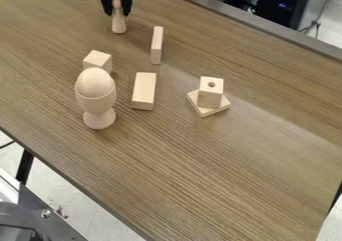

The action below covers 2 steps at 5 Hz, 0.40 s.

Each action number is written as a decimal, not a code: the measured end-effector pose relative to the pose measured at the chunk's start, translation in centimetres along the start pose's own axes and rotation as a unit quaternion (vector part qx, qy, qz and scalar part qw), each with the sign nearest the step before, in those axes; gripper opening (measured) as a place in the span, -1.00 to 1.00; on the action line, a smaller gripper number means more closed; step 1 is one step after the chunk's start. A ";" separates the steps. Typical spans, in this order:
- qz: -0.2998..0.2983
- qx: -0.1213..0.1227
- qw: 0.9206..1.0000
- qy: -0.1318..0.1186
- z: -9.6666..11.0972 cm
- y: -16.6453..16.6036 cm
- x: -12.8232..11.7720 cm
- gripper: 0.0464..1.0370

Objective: Put the chess piece on top of the square with a hole

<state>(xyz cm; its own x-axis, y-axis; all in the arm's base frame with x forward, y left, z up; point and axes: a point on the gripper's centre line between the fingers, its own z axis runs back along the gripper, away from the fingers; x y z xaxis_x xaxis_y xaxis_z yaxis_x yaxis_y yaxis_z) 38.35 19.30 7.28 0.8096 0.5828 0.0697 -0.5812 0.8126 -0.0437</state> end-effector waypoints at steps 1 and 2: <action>-0.014 0.000 1.000 -0.028 3.9 -2.6 -1.5 -0.37; -0.030 -0.005 0.999 -0.045 6.8 -5.1 -4.3 -0.37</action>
<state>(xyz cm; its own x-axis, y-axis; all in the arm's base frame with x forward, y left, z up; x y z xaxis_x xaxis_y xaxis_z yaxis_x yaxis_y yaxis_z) 37.29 12.62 13.94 0.8322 0.5305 0.1614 -0.5304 0.8464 -0.0474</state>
